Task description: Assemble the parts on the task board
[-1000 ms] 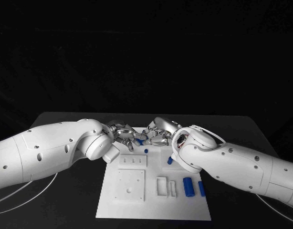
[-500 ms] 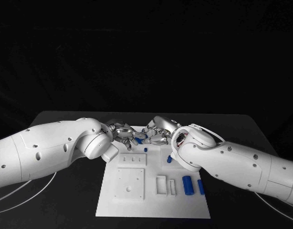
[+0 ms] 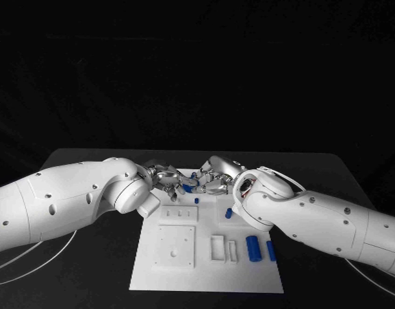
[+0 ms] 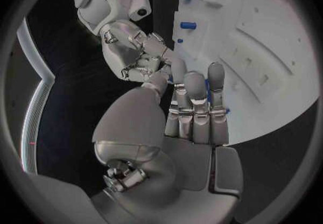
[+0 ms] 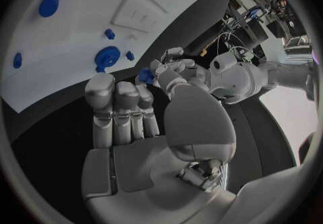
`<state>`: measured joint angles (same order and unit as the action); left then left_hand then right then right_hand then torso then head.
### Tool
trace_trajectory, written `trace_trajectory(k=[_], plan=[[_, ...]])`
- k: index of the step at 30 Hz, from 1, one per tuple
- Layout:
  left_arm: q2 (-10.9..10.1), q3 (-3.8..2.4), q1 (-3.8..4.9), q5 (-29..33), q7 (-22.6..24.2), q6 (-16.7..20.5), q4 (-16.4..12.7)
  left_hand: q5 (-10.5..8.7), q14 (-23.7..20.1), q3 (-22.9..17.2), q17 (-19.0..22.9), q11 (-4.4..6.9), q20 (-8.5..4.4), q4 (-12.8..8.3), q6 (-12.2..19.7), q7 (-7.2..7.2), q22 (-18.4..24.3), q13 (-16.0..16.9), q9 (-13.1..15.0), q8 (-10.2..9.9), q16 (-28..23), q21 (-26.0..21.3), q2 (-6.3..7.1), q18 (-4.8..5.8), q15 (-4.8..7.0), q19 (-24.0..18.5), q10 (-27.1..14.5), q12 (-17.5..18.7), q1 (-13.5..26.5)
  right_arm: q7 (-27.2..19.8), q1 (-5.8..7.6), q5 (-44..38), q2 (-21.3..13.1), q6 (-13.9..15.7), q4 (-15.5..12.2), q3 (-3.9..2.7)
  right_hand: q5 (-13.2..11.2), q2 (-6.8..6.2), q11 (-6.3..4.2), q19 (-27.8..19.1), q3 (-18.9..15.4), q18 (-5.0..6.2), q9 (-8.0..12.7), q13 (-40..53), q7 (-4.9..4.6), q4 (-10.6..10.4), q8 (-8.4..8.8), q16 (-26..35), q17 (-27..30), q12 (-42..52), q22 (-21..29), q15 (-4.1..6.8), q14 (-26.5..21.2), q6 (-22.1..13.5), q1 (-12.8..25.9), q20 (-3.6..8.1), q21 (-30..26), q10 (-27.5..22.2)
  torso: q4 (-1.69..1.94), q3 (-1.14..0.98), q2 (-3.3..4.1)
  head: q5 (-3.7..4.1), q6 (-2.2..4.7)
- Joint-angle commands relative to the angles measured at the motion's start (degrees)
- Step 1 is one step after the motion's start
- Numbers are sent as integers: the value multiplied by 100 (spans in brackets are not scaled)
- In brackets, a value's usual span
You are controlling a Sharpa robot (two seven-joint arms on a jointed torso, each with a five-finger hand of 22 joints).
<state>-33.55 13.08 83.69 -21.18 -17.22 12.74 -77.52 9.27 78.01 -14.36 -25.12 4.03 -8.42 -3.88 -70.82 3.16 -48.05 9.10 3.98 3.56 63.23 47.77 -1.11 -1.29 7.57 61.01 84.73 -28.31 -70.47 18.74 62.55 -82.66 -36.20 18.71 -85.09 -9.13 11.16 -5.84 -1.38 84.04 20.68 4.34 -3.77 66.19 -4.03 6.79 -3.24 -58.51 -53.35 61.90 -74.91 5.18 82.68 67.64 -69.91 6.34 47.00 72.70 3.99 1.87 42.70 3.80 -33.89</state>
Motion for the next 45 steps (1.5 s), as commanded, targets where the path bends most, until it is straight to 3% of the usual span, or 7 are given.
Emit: trace_trajectory(k=[1, 9, 20, 28, 32, 39, 45], plan=[[-24, -11, 13, -205, 38, 55, 28, 32, 36, -9, -5, 88, -30, -45, -817, -482, -12, 2, 2575, 27, 37, 22, -23, 99, 7, -5, 215, -36, 54, -203, -39, 132, -83, 46, -36, 13, 6, -149, 52, 185, -79, 31, 16, -91, -102, -99, -33, 112, 103, -112, -526, -30, -63, -405, 7, -24, -161, -96, 4, 0, 1, 8, -3], [-56, -6, 13, -491, -96, 6, 82, 64, 80, -8, -33, 113, -54, -89, -873, -506, -52, 26, 2666, 26, 114, 60, -4, 103, 32, 25, 217, -162, 70, -588, -119, 415, -428, 341, -171, 14, 307, -241, 152, 184, -1152, 137, 17, -593, -228, -521, -34, 507, 382, -440, -319, -110, -117, -930, -322, -123, -1031, -363, -2, -7, 6, -6, -18], [-78, 54, 12, -922, -454, -172, 139, 94, 133, 6, -91, 144, -81, -121, -956, -540, -106, 61, 2763, 31, 231, 111, -3, 108, 60, 57, 214, -345, 110, -1279, -192, 1194, -947, 840, -195, -33, 901, -135, 137, 218, -1343, 148, 18, -820, -224, -436, -32, 651, 434, -520, -322, -102, -117, -890, -379, -119, -1373, -435, -3, -14, 1, -55, -59], [-31, 69, 7, -1232, -757, -283, 169, 156, 129, 5, -137, 152, -91, -125, -1021, -561, -170, 96, 2897, 30, 344, 158, -36, 108, 70, 55, 213, -476, 170, -1644, -190, 2038, -1092, 1049, 51, -220, 1181, -70, 125, 192, -1303, 172, 19, -1084, -223, -315, -31, 795, 503, -742, -203, -98, -130, -877, -310, -117, -1860, -543, 14, -3, -8, -62, -130], [8, 71, -8, -1403, -880, -358, 170, 335, 148, -20, -168, 155, -96, -136, -1102, -584, -199, 157, 2956, 39, 433, 185, -67, 103, 77, 65, 209, -614, 256, -1803, -134, 2391, -1071, 1101, 242, -284, 1371, -21, 105, 183, -1319, 185, 19, -1640, -228, -172, -31, 1031, 621, -1185, 74, -90, -117, -893, -215, -109, -2566, -614, 14, -6, -12, -70, -165], [98, 72, -66, -1654, -1051, -476, 171, 938, 190, -234, -233, 177, -91, -338, -1223, -632, -296, 269, 3218, 79, 654, 283, -123, 65, 87, 84, 207, -900, 555, -1911, -38, 2680, -988, 1130, 521, -317, 1540, 35, 103, 229, -1298, 170, 18, -1817, -225, -17, -35, 1112, 602, -1132, 190, -80, -79, -898, -128, -96, -2731, -636, 24, 2, -5, -43, -210], [160, 72, -156, -1739, -1113, -547, 207, 1043, 224, -360, -252, 186, -90, -463, -1312, -665, -372, 317, 3459, 116, 794, 356, -253, 38, 98, 97, 209, -1099, 812, -1922, -9, 2746, -934, 1110, 616, -322, 1624, 50, 102, 225, -1285, 170, 19, -1875, -226, 19, -32, 1136, 588, -1112, 208, -80, -79, -898, -102, -96, -2766, -654, 8, -2, -2, -52, -265]])
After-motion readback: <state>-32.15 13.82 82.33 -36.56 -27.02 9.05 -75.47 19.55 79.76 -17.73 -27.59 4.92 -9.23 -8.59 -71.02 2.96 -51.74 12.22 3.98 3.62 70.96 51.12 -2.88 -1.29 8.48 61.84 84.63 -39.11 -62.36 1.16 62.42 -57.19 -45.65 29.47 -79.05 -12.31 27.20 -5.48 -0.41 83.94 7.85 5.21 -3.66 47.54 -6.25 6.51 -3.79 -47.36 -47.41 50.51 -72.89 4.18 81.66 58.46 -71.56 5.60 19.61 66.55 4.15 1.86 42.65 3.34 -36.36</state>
